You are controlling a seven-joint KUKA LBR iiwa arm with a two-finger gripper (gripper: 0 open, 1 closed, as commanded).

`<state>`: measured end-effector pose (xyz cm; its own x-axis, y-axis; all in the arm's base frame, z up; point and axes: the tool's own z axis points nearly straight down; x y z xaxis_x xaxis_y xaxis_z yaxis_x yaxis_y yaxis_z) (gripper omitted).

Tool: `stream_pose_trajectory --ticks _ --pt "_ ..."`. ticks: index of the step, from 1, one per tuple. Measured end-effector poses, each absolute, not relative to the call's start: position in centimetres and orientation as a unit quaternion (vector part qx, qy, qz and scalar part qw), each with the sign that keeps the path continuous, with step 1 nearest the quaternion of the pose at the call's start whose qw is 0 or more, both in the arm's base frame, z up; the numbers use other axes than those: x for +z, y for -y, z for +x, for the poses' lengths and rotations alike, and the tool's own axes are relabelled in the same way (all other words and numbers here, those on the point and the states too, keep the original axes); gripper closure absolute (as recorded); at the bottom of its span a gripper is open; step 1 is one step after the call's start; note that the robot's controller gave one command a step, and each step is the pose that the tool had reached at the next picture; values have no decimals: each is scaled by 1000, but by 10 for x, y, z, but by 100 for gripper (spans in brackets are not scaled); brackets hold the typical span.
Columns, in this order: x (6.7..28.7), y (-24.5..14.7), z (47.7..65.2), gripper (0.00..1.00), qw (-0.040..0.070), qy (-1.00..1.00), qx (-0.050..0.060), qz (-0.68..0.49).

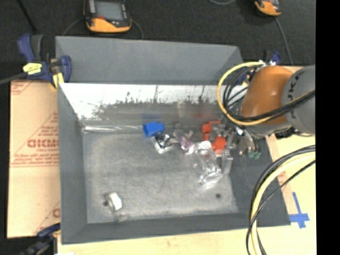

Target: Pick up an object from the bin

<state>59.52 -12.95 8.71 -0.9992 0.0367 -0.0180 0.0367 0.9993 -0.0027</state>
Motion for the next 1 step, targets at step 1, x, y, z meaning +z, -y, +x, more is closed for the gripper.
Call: stream_pose_trajectory --ticks 1 --pt "81 117 653 0 -4 -977 0 212"
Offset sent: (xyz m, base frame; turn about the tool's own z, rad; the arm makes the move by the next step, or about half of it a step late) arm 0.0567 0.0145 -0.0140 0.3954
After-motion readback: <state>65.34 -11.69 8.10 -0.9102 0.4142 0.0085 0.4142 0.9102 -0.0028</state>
